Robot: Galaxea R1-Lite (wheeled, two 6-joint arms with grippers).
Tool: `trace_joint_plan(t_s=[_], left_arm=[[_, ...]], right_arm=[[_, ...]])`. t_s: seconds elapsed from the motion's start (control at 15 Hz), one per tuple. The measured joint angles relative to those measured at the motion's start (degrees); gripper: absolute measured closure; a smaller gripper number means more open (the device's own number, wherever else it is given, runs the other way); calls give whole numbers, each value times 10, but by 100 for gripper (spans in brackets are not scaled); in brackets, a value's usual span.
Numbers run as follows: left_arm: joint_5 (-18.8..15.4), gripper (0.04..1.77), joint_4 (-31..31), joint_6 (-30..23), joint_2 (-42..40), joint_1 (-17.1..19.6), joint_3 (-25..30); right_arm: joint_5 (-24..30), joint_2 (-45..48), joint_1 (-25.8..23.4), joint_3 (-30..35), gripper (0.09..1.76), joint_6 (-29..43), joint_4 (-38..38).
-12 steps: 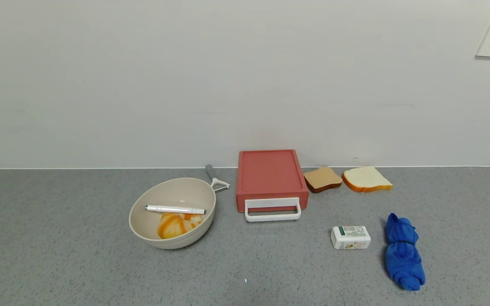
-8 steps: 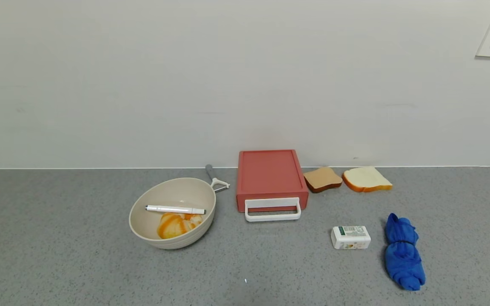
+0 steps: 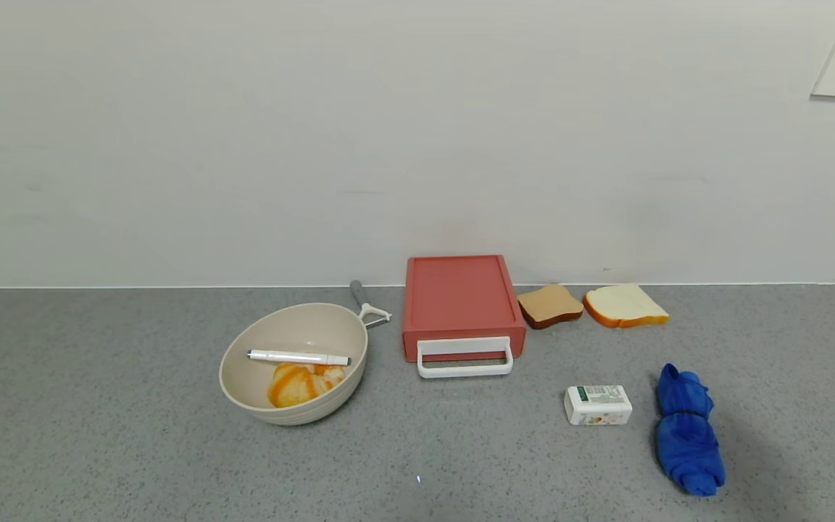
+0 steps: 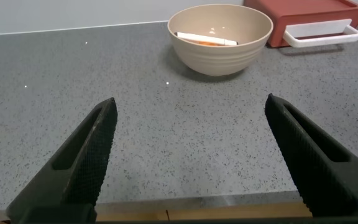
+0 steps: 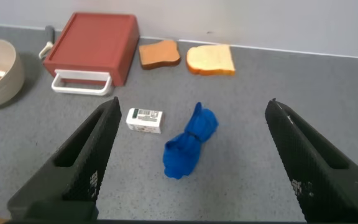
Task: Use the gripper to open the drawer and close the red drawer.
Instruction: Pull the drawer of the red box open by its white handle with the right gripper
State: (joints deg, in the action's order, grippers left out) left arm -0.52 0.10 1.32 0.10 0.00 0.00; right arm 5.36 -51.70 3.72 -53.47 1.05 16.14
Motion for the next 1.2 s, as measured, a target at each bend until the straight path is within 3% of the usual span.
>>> trace_joint_plan(t_s=[0.33,0.67,1.2], left_arm=[[0,9,0,0,0,0,0],[0,9,0,0,0,0,0],[0,9,0,0,0,0,0]], right_arm=[[20,-204,55,-218,14,-3,145],[-2,-395,138,-391,14,8,236],[-55,-620,276,-512,14,97,249]])
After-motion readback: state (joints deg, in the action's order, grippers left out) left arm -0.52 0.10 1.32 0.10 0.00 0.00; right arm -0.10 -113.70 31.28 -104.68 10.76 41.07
